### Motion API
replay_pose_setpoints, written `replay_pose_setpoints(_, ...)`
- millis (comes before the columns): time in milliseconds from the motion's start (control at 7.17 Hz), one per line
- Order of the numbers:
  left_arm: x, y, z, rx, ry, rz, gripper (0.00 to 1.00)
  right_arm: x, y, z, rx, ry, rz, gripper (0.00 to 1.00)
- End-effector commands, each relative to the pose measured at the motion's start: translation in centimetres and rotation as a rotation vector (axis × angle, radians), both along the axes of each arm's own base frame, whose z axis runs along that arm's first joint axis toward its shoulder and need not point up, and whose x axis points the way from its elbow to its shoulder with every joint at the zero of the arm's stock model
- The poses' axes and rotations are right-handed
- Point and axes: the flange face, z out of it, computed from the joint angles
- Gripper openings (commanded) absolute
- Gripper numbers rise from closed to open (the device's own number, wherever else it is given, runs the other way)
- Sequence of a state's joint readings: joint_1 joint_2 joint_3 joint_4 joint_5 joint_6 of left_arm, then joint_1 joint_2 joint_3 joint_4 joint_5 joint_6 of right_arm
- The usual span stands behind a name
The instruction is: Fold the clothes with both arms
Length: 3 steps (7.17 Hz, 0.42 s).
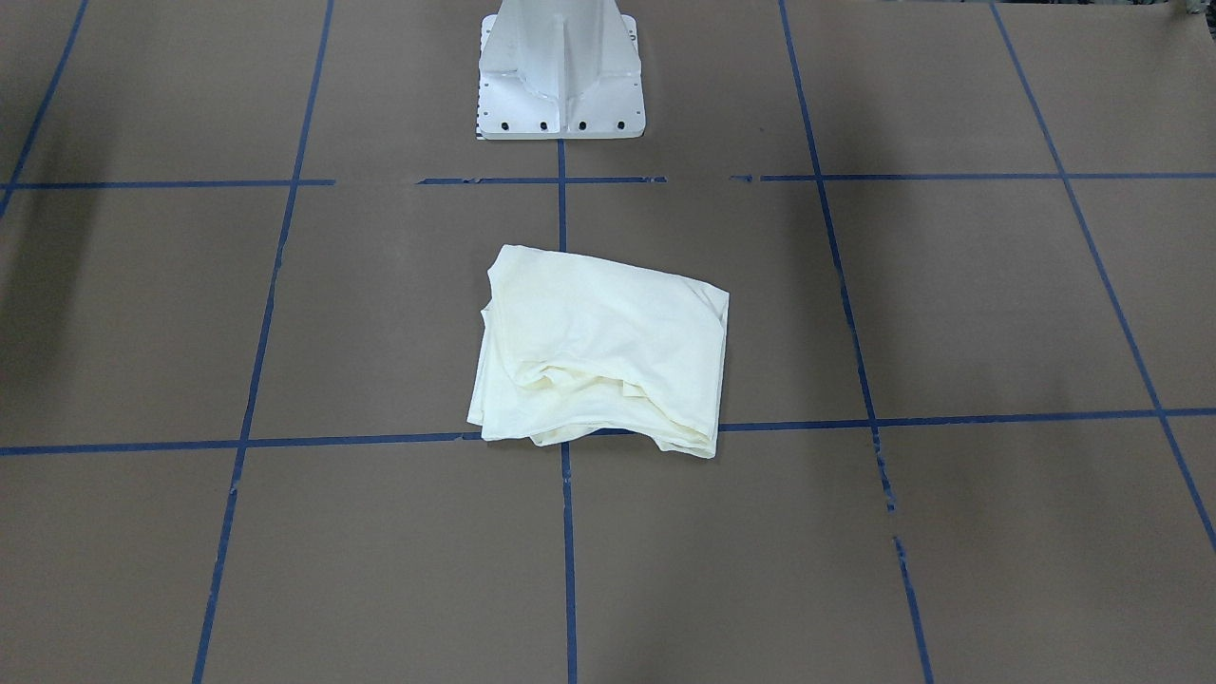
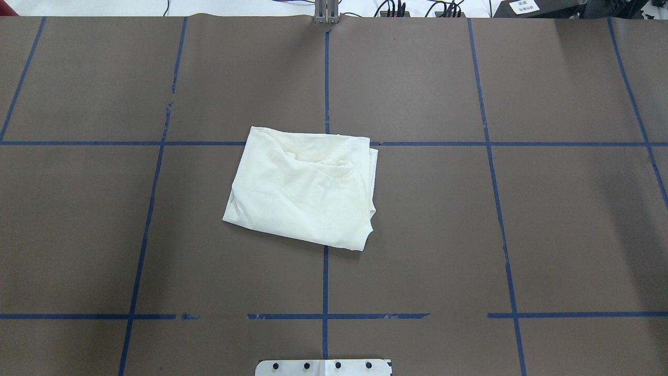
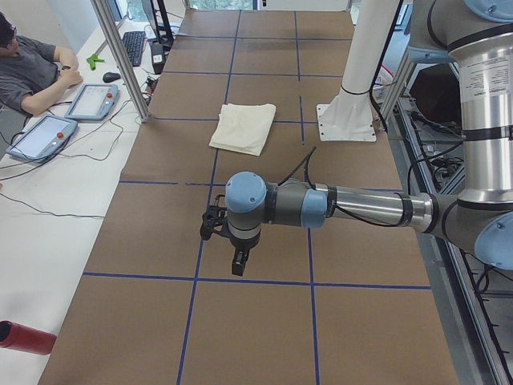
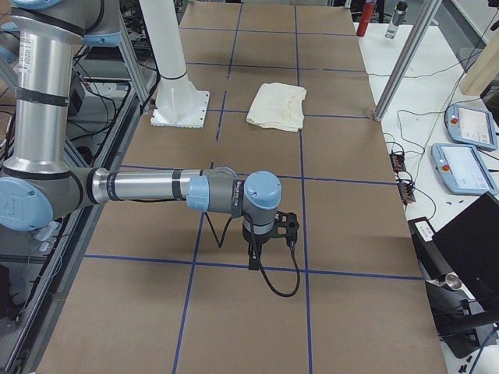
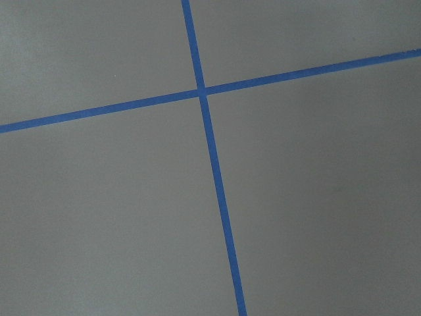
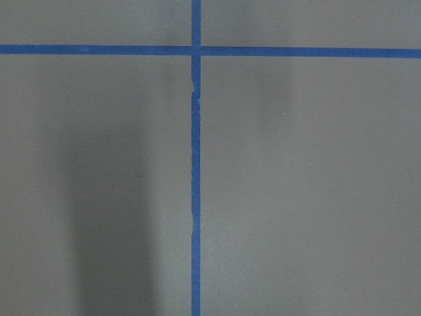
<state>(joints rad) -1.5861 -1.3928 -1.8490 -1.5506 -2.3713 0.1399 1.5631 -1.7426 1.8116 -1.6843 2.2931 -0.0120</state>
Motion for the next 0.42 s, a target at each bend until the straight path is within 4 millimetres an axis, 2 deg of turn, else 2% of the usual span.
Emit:
replay_pose_setpoints(0,0.00,-0.01,-0.13,0.004,0.000,0.001,1.00,0.00,0.00,0.00,0.000,0.000,0.000,1.00)
replay_pose_setpoints(279,0.00,-0.01,-0.20,0.005,0.000,0.001,1.00,0.01,-0.09,-0.28,0.006,0.001,0.000,1.00)
